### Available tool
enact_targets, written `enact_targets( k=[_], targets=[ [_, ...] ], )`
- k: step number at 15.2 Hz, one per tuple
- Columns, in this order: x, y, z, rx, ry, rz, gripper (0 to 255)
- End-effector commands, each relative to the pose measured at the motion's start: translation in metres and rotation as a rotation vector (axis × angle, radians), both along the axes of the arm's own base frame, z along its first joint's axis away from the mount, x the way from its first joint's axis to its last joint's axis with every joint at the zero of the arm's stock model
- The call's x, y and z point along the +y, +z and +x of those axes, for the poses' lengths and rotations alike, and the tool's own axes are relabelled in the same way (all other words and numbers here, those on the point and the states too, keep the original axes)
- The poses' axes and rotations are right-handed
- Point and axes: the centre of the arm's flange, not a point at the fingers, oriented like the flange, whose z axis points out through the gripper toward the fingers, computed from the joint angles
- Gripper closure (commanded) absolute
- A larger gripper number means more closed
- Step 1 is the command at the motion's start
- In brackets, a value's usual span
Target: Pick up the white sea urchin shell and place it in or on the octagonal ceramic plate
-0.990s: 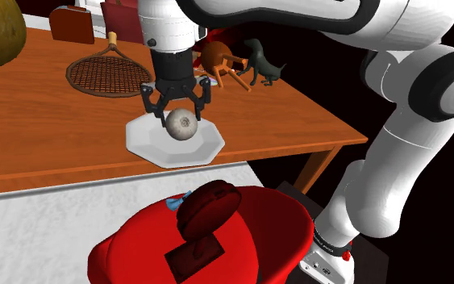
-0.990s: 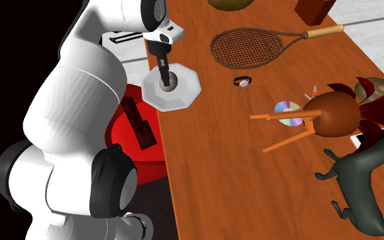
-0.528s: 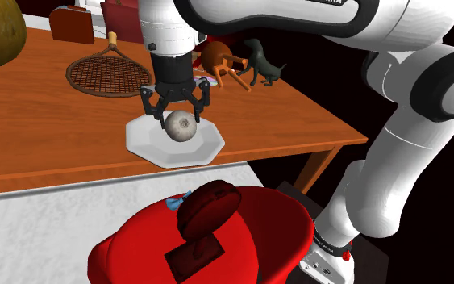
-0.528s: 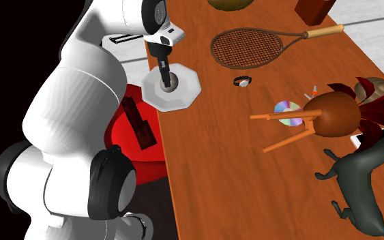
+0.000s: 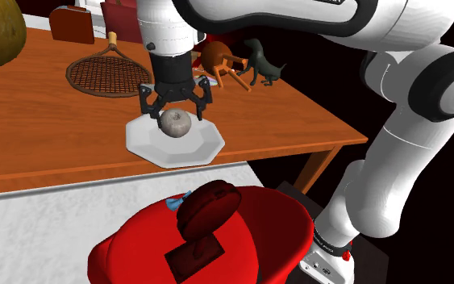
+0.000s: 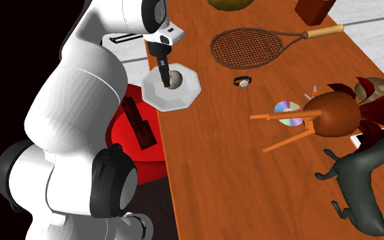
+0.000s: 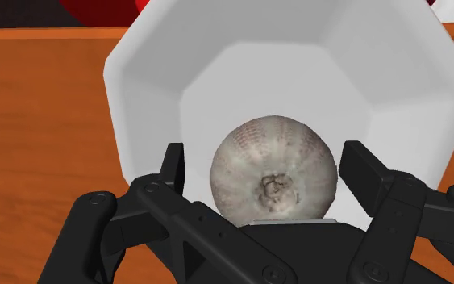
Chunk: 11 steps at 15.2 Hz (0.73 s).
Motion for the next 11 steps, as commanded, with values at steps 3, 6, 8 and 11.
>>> enact_targets(
  k=[3, 6, 8, 11],
  targets=[
    [0.009, 0.043, 0.004, 0.000, 0.000, 0.000, 0],
    [0.009, 0.043, 0.004, 0.000, 0.000, 0.000, 0],
    [0.009, 0.043, 0.004, 0.000, 0.000, 0.000, 0],
    [0.009, 0.043, 0.004, 0.000, 0.000, 0.000, 0]
  ],
)
